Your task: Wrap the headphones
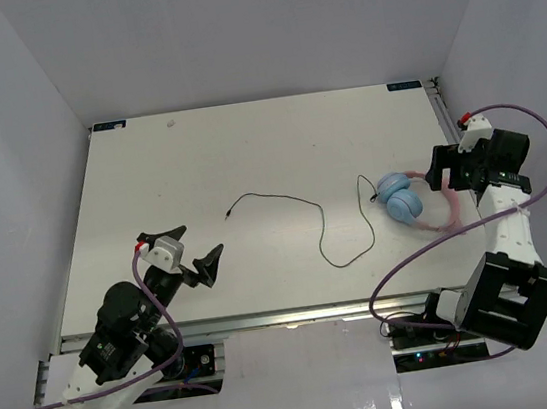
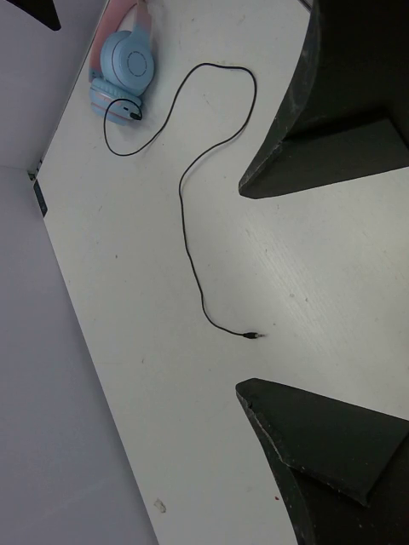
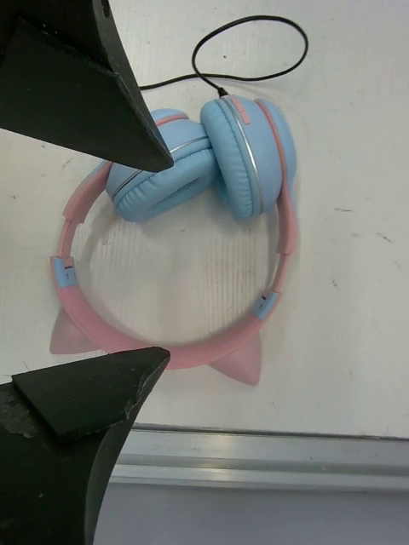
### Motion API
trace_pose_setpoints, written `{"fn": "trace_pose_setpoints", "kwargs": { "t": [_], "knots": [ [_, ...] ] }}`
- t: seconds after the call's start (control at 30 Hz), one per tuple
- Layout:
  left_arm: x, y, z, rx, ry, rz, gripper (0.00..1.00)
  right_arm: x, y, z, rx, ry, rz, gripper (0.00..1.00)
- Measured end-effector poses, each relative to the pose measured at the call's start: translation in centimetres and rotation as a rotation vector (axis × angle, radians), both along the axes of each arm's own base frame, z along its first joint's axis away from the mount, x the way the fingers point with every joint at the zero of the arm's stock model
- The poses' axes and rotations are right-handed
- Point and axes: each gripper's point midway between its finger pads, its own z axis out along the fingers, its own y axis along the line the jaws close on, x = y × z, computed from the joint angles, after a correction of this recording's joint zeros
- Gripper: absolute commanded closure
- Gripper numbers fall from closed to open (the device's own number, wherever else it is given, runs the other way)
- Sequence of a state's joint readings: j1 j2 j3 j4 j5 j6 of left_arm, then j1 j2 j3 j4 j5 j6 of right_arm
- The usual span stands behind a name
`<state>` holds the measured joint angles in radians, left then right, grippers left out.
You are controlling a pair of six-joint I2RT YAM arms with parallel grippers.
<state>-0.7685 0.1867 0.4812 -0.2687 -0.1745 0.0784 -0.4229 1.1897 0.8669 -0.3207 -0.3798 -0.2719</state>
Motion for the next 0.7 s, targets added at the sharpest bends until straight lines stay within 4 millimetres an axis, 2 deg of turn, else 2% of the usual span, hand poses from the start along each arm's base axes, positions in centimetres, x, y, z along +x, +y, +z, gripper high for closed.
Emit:
{"fn": "trace_pose_setpoints", "kwargs": {
  "t": [0.13,0.27,0.5,0.57,0.7],
  "knots": [
    [0.0,0.0,0.0,0.0,0.0,0.0,0.02,0.4,-0.3,-1.1,0.008,0.015,0.019,0.1],
    [-0.1,0.1,0.2,-0.006,-0.006,-0.002,0.02,0.2,-1.4,-3.8,0.022,0.076,0.026,0.1],
    [-0.4,0.2,0.6,-0.021,-0.023,-0.009,0.02,-0.7,-4.3,-8.5,-0.007,0.244,-0.116,0.02],
    [-0.5,0.2,0.7,-0.022,-0.025,-0.012,0.02,-0.9,-4.8,-9.0,-0.018,0.265,-0.145,0.17],
    [-0.6,0.1,0.7,-0.024,-0.028,-0.021,0.02,-1.1,-5.4,-10.2,-0.026,0.304,-0.174,0.3]
  ]
}}
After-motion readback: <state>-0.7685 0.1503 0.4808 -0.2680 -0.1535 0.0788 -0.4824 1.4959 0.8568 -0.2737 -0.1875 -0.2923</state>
